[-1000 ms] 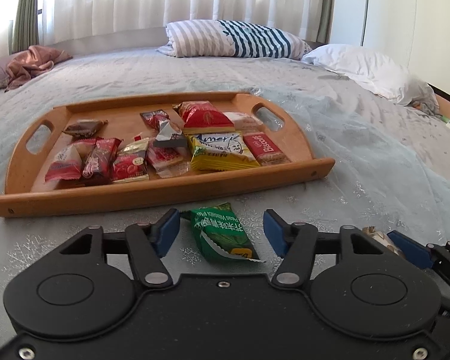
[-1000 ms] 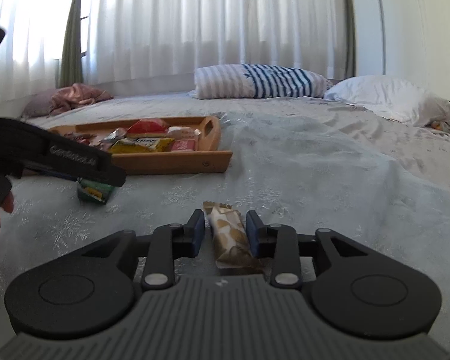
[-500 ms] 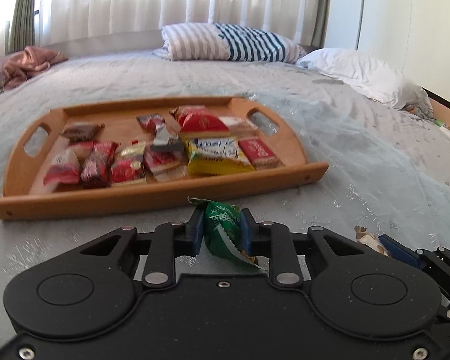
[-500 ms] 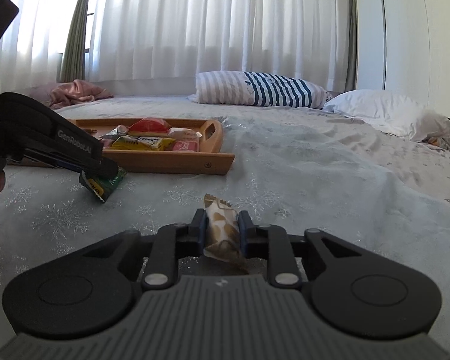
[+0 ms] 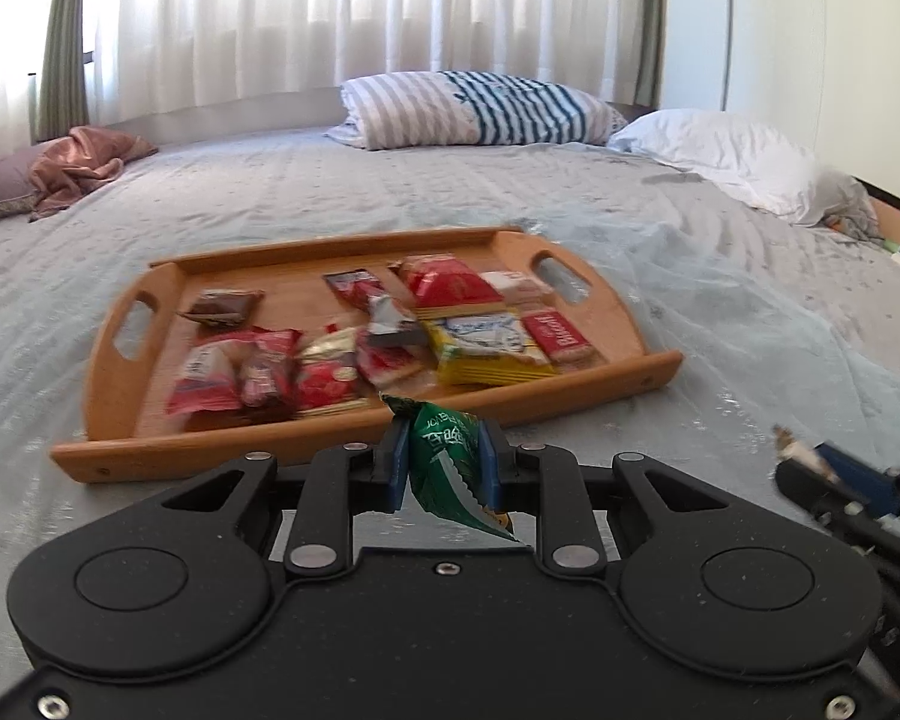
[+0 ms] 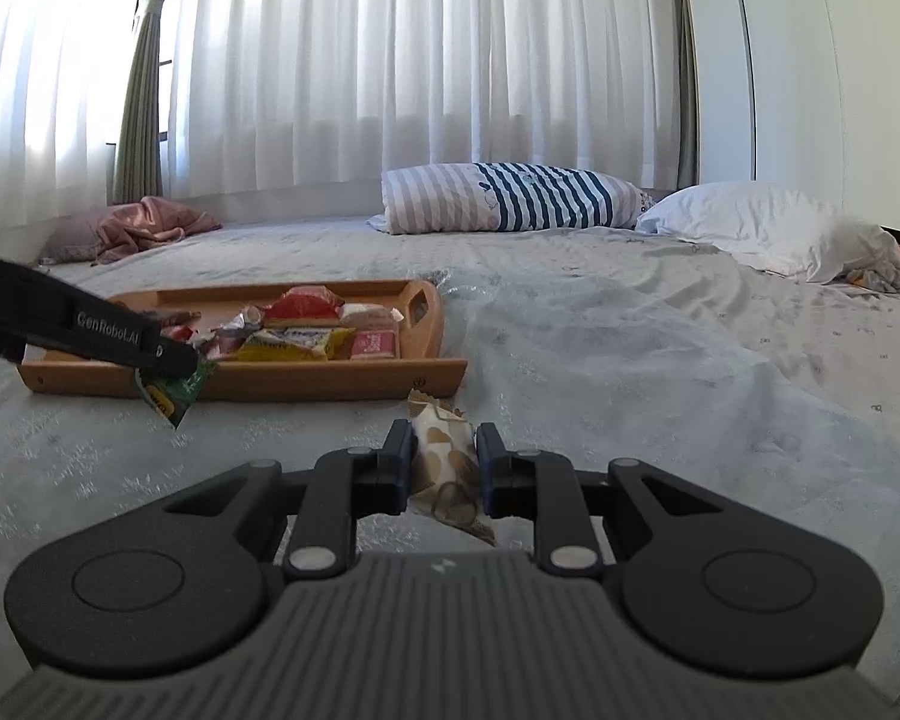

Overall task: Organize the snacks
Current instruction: 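Carry the green packet onto the tray with the left tool while the right tool carries the wafer bar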

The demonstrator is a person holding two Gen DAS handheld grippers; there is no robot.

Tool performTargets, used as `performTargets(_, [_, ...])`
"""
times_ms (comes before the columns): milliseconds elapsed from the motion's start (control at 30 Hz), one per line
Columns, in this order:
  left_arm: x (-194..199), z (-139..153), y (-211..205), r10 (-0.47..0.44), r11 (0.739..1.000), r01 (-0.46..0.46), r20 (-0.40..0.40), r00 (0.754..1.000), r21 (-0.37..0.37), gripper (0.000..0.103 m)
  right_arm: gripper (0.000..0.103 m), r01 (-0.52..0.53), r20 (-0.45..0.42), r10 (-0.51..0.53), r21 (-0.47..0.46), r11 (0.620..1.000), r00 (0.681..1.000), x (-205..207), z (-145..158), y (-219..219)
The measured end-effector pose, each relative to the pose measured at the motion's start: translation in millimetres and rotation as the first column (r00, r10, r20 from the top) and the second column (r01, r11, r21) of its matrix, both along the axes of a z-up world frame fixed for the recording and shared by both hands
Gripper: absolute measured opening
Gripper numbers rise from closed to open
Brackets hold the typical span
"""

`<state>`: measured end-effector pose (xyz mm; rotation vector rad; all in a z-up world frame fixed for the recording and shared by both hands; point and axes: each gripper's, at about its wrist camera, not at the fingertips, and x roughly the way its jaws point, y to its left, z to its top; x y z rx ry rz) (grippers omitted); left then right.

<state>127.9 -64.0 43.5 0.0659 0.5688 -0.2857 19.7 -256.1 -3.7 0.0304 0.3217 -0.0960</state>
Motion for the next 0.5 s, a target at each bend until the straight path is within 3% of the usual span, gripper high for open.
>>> performTargets(500, [28, 18, 52, 0.094, 0.992, -0.096, -0.026, 0.995, -0.077, 0.022, 0.026, -0.117, 0.014, 0.116, 0.079, 0.99, 0.993, 57, 30, 27])
